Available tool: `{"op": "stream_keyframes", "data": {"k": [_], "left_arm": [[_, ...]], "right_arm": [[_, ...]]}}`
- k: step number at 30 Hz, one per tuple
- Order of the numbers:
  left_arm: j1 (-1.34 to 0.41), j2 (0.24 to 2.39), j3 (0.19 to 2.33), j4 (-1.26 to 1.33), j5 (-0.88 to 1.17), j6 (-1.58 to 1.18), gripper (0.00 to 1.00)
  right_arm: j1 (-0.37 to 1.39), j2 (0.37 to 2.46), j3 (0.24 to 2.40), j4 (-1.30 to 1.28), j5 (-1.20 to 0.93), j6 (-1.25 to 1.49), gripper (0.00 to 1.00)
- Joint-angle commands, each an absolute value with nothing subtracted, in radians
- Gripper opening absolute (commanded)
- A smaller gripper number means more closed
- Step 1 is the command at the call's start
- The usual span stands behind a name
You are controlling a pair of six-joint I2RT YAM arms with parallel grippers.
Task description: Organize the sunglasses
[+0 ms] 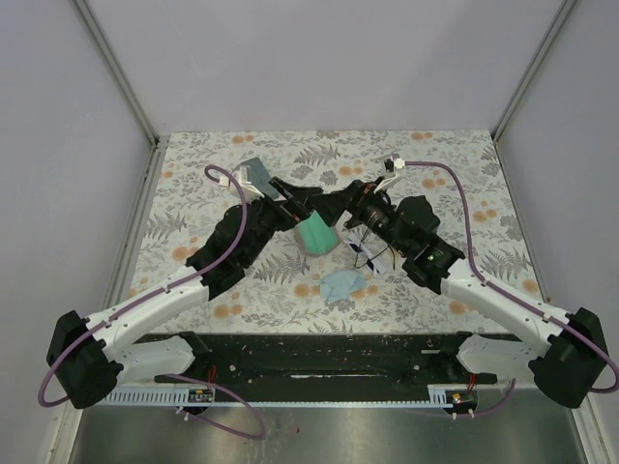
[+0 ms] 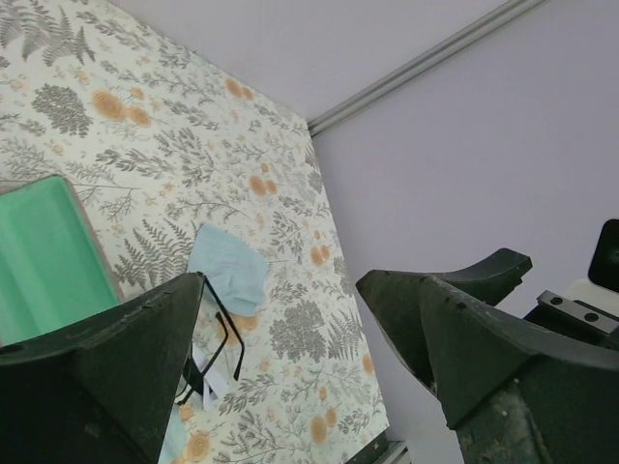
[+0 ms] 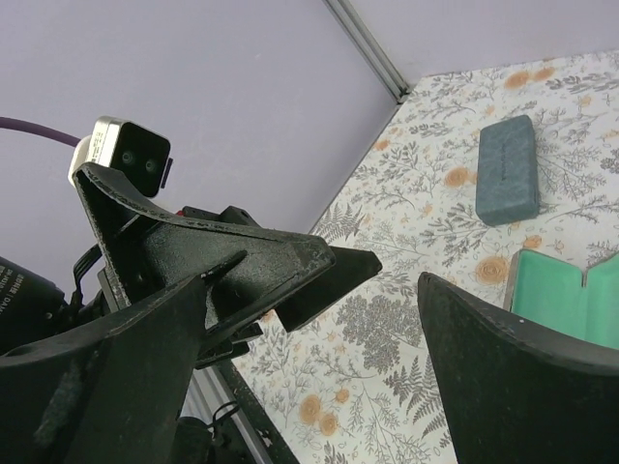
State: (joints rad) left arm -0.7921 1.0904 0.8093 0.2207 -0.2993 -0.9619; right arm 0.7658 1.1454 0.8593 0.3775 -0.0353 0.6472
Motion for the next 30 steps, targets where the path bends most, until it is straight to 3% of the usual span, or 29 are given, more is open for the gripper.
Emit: {"op": "stream_keyframes", "data": {"k": [1, 10, 30], "left_arm": [[-0.824, 1.117, 0.856, 0.426, -0.224, -0.930, 0.99], [-0.824, 1.172, 0.953, 0.357, -0.187, -0.917, 0.99], [-0.824, 1.120, 0.839, 0.429, -0.199, -0.916, 0.99]], "right_arm": [[0.811, 1.146, 0.879, 0.345, -0.141, 0.584, 0.99], [0.811, 1.108, 0.862, 0.333, -0.086, 0.597, 0.99], [0.813, 1.137, 0.804, 0.419, -0.088, 0.644, 1.00]]}}
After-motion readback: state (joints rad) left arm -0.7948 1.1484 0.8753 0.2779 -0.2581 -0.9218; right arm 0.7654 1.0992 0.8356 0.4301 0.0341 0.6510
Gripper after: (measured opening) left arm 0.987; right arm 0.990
